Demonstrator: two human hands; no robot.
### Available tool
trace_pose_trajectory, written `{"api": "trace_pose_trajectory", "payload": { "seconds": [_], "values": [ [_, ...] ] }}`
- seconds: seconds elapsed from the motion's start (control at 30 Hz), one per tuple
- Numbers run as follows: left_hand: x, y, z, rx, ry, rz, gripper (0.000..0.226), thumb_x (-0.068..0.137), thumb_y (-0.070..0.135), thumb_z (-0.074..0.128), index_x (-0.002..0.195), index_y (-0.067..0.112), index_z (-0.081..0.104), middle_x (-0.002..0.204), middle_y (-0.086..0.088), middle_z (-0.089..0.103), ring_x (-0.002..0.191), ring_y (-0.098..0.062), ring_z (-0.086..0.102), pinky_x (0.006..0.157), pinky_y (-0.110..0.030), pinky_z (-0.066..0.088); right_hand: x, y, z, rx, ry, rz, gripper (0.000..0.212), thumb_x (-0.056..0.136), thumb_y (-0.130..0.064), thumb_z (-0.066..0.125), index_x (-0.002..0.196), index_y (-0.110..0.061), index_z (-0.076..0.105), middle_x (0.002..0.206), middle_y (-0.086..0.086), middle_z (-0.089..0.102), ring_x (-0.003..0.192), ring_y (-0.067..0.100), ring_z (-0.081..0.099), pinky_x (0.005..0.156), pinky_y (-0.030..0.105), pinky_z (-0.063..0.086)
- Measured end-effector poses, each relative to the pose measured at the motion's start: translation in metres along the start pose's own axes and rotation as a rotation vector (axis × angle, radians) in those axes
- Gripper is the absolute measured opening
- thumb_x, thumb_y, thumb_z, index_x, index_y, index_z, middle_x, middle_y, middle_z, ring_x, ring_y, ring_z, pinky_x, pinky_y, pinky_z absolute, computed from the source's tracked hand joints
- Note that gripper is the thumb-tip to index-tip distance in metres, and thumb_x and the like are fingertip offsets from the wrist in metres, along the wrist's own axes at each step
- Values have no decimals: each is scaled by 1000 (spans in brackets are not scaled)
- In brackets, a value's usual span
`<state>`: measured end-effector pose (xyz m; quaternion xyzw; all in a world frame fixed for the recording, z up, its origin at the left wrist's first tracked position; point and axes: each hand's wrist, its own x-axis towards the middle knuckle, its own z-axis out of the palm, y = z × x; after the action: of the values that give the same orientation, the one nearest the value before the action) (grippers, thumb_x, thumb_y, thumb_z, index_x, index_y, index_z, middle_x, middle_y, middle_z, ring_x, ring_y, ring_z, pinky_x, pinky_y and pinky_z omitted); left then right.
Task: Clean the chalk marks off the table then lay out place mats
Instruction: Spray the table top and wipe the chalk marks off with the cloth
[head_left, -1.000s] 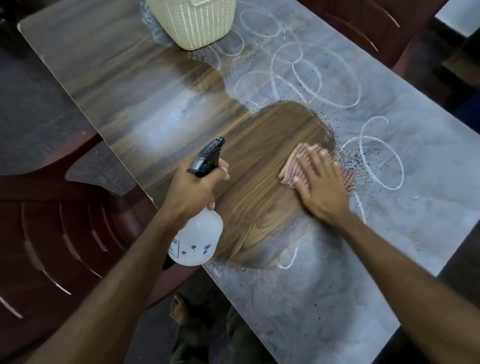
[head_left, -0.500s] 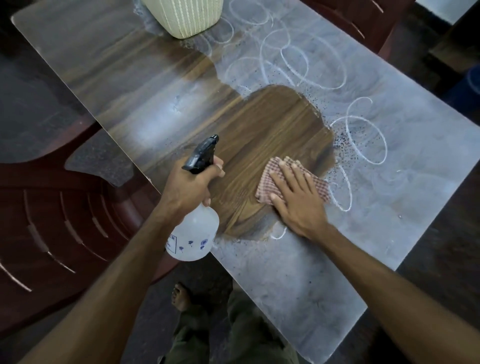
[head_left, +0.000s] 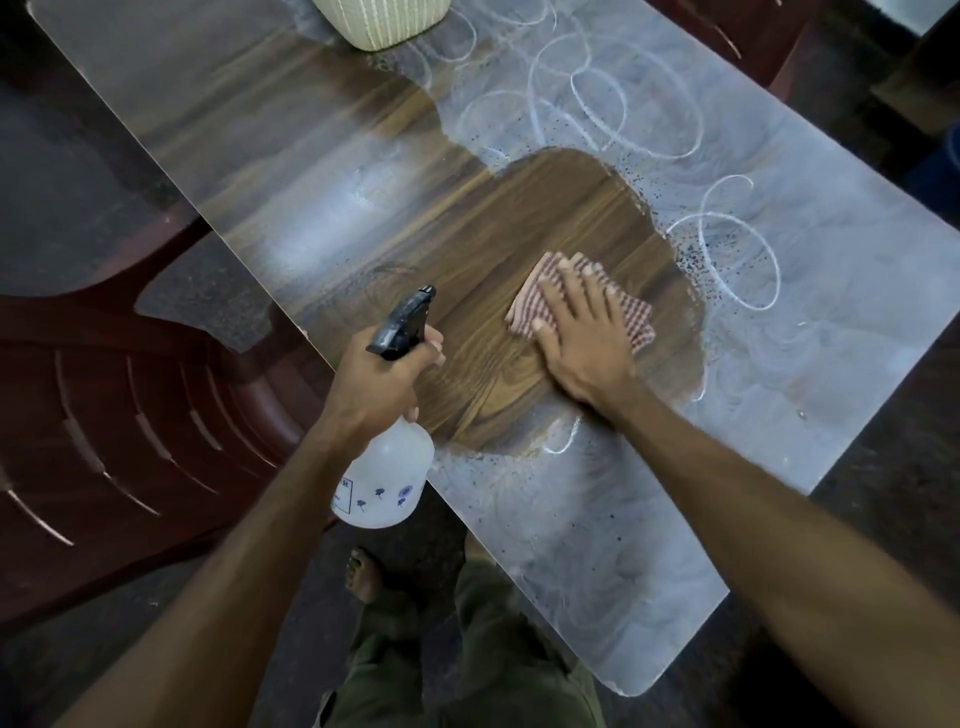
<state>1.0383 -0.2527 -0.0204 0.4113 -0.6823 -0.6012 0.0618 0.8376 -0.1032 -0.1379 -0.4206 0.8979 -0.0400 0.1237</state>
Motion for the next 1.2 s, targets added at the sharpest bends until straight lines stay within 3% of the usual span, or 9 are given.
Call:
{"api": "trace_pose_trajectory", "payload": {
  "seconds": [0.1, 0.2, 0.3, 0.47, 0.7, 0.87, 1.0, 1.1, 1.2],
  "values": [
    [-2, 0, 1, -12, -1, 2, 9, 94, 12, 60, 97, 7, 66, 97, -12, 71, 31, -15, 46, 50, -33, 47, -53, 8, 9, -4, -27, -95, 63, 101, -55, 11, 159, -28, 10, 167, -1, 1, 153, 22, 1, 124, 42, 0],
    [-4, -2, -1, -23, 3, 2, 7, 94, 13, 61, 97, 9, 66, 97, -12, 72, 32, -15, 46, 54, -39, 50, -72, 40, 7, 4, -32, -38, 63, 100, -58, 9, 158, -33, 9, 167, -3, 0, 153, 19, -1, 123, 44, 1],
    [-6, -7, -1, -12, 5, -1, 7, 93, 14, 61, 97, 9, 66, 96, -9, 72, 33, -14, 47, 65, -46, 54, -38, 62, -4, 33, 10, 121, 64, 99, -58, 10, 158, -33, 10, 167, -1, 0, 153, 20, -3, 123, 43, -4],
    [-11, -15, 2, -2, 14, -11, 6, 93, 13, 62, 96, 9, 66, 97, -10, 72, 33, -14, 47, 55, -35, 51, 26, 37, -12, 60, 37, 257, 65, 101, -55, 14, 159, -26, 8, 167, 7, -2, 153, 29, -3, 123, 50, -3],
    [-26, -14, 7, -4, 23, -10, 5, 91, 10, 62, 93, 8, 66, 97, -13, 71, 33, -13, 47, 51, -34, 49, -12, -7, 2, 45, 13, -32, 56, 105, -45, 25, 158, -27, 18, 167, -1, 7, 153, 24, 5, 123, 44, 3],
    [-51, -23, 7, 13, 20, -11, 4, 90, 8, 62, 90, 7, 66, 91, -24, 67, 34, -13, 47, 42, -26, 44, -8, -2, -7, 202, 3, -60, 50, 107, -36, 31, 155, -25, 29, 166, -2, 14, 153, 24, 8, 122, 44, 3],
    [-80, -42, 11, 47, -2, -28, 3, 90, 11, 63, 88, 10, 66, 64, -14, 62, 34, -17, 47, 44, -25, 42, -8, 2, -14, 369, -25, -63, 47, 107, -32, 33, 153, -21, 34, 165, -1, 17, 153, 22, 7, 122, 44, 0],
    [-105, -61, 15, 55, -10, -43, 7, 90, 15, 64, 90, 8, 64, 62, -18, 58, 33, -16, 49, 44, -31, 45, -15, 8, -14, 359, -45, -76, 48, 107, -33, 33, 154, -21, 34, 165, -2, 16, 153, 22, 6, 122, 46, 0],
    [-137, -81, 24, 64, -9, -69, 9, 90, 16, 64, 87, 8, 63, 56, -12, 55, 32, -15, 48, 41, -24, 41, -36, 14, -6, 295, -19, -114, 48, 107, -35, 33, 153, -24, 34, 165, -1, 16, 153, 23, 7, 122, 48, 2]
  ]
}}
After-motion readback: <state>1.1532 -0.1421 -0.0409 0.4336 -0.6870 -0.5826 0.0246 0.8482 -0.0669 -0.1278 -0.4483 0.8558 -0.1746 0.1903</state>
